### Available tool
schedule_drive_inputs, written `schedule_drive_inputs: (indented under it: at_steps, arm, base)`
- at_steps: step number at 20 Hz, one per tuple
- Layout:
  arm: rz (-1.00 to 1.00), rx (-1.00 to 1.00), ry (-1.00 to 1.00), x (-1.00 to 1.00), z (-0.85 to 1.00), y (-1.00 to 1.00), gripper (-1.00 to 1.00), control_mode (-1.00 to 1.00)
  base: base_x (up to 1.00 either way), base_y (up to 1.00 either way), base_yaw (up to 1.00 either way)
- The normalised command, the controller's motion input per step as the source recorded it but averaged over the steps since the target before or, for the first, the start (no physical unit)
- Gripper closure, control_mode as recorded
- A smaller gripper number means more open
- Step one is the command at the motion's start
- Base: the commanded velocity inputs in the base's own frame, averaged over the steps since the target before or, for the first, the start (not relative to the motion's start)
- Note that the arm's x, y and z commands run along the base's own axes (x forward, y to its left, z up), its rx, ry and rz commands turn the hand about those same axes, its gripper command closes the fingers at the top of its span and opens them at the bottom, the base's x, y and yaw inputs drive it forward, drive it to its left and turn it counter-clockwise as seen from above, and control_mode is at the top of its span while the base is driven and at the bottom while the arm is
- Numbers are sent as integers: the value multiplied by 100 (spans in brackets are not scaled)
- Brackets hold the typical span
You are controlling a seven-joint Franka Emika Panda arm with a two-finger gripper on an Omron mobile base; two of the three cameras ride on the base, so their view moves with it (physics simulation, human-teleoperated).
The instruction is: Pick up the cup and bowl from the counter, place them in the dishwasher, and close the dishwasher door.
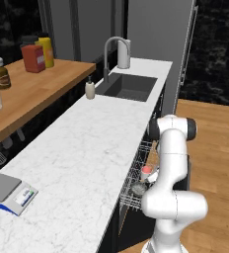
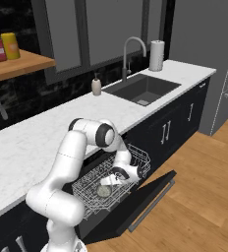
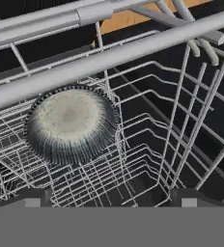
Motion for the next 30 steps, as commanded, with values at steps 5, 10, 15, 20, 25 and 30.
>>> schedule_drive_inputs:
  at_steps: [5, 10, 15, 20, 25, 30]
  arm:
    - [-3, 0, 0, -72, 100, -2, -100, -100]
    - [0, 0, 1, -70, 100, -39, -100, -100]
    - [0, 2, 6, -44, 62, -100, -100, -100]
    - [4, 14, 2, -50, 12, -100, -100, -100]
    - [2, 22, 10, -49, 0, -100, -100, -100]
    - [2, 29, 11, -35, -14, -100, -100, -100]
  base:
    - [0, 0, 0]
    - [0, 0, 0]
    - [0, 0, 0]
    - [0, 0, 0]
    - [0, 0, 0]
    - [0, 0, 0]
